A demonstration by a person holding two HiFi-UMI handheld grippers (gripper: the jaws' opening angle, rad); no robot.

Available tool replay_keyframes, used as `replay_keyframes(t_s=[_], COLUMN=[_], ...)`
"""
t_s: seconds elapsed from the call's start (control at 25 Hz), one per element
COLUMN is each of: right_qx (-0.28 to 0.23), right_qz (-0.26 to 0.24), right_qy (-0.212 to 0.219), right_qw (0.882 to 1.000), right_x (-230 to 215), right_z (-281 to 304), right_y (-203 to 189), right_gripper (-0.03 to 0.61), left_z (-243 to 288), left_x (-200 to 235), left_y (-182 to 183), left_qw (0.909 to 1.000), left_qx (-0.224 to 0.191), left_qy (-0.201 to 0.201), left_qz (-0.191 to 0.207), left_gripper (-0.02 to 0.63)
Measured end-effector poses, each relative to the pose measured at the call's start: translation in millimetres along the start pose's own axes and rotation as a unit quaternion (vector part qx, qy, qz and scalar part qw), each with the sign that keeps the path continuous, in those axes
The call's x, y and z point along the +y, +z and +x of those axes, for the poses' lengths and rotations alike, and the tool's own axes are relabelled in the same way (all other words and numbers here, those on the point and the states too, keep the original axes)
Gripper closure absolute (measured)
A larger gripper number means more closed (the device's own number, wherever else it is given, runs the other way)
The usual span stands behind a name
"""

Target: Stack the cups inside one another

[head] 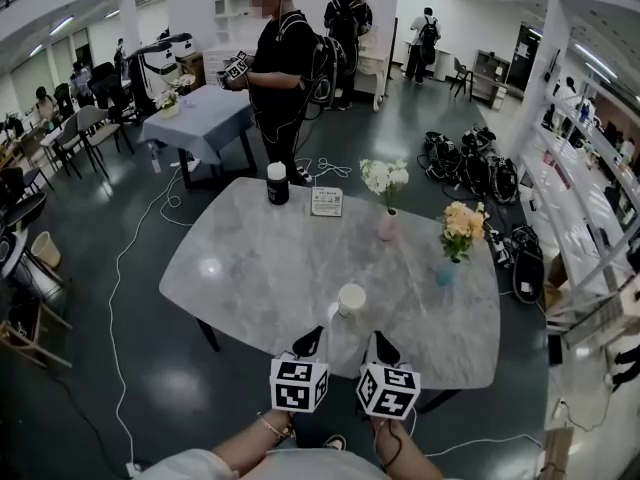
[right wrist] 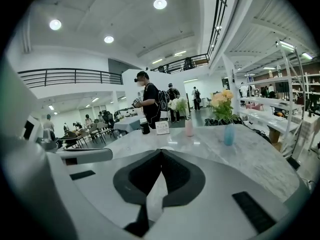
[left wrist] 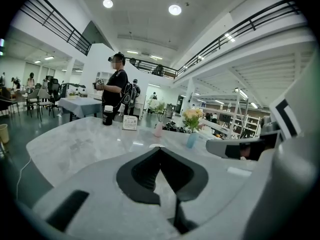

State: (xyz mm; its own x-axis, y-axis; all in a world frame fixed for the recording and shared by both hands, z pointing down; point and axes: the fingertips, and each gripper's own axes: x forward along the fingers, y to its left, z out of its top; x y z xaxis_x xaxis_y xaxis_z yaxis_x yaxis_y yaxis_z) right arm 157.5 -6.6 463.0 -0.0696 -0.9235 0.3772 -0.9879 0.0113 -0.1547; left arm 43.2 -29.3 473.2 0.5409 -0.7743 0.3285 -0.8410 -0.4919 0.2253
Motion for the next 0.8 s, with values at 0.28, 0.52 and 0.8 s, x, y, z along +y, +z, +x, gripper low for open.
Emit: replay_keyframes(t_s=[0.28,0.52,0.8], right_qx=[0.005,0.007,0.008], right_qz=[-0.003,-0.005,-0.007], right_qy=[0.000,-0.002,-0.003], right_qw=[1.000,1.000,1.000], right_x=[-3.6,-5.1,-5.6], right_z=[-3.9,-2.6,-4.5], right_y=[0.9,0.6,-0.7], right_gripper=[0.572,0.572,0.572], left_z=[0.5,3.2,0.2], left_x=[-6.2,-6.8,-7.3], left_y=[-1.4,-0.4,-4.1], left_qw=[1.0000,1.0000,1.0000], left_qx=[0.005,0.005,0.006], left_qy=[-0.003,-0.005,-0.002], left_qz=[0.001,0.002,0.000], left_gripper=[0.614,0.614,0.614])
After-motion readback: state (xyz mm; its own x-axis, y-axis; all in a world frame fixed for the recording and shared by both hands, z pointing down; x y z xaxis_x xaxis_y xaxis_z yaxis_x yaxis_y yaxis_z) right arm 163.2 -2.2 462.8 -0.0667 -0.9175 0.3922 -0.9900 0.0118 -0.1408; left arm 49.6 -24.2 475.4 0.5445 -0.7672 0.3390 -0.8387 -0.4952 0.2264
